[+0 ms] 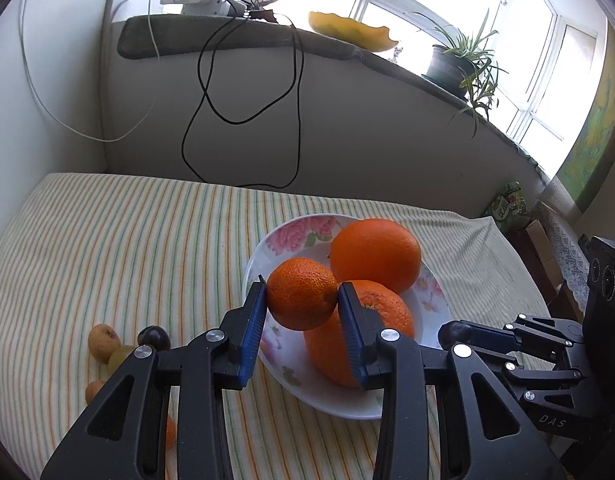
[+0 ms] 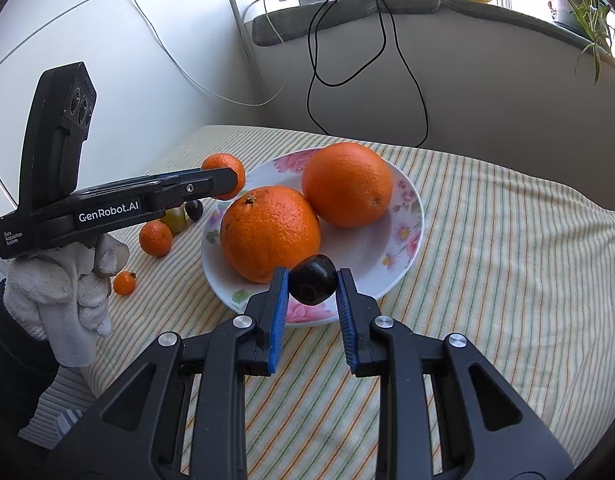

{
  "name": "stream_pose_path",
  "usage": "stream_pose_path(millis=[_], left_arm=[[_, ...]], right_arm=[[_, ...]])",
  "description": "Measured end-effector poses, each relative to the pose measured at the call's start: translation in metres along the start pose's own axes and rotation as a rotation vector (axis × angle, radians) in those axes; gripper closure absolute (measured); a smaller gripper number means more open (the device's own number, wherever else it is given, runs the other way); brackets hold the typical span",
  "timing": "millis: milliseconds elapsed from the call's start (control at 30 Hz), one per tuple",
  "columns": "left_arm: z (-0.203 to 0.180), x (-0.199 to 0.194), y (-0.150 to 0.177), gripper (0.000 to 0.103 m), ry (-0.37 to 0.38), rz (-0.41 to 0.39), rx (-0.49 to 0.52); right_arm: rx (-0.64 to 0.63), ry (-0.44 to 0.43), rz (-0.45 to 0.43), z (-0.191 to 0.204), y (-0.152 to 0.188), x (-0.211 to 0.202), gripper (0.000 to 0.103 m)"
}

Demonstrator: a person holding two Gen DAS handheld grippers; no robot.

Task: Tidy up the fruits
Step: 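Carry the plum and mandarin over the bowl and open both grippers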

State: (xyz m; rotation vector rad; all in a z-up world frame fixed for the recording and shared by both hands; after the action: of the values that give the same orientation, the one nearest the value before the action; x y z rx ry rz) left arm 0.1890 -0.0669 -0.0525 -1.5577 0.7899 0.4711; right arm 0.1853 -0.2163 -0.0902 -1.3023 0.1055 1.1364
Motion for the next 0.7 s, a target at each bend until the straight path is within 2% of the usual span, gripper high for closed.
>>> stream_pose_path(millis=[500,567,633,700], left_arm=[[-0.002,0.013,-0.003,0.067,-0.032,0.024,0.021],[-0.001,0.012,-0.003,0.058,-0.032,0.020,0.014],[0.000,0.011,-0.004,0.056,-0.029,0.015,0.010],[0.000,0.010,-0.004,0.056,-0.028,0.013,0.015]], right_arm=[[-0.002,0.005,0.017,-0.003,-0.003,0.012,0.078],[-0.006,0.017,0.014,-0.003,-0.004,0.011,0.078],[-0.007,0.024,0.016,-0.002,-0.004,0.012,0.077],[-0.006,0.031,0.012,-0.003,-0.004,0.011,0.061]])
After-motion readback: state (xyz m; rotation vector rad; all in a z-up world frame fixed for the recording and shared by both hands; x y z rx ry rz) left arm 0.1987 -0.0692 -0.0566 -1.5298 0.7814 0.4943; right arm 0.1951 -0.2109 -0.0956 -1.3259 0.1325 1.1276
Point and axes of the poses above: each gripper's, at about its wrist camera, not at the fingertips, and x roughly the way its jaws point, z to its left, y to its underside, the point moved 3 cm from there along x, roughly the way its jaws point, and after that the axes turned 11 degrees about -y, right-handed, at the moved point
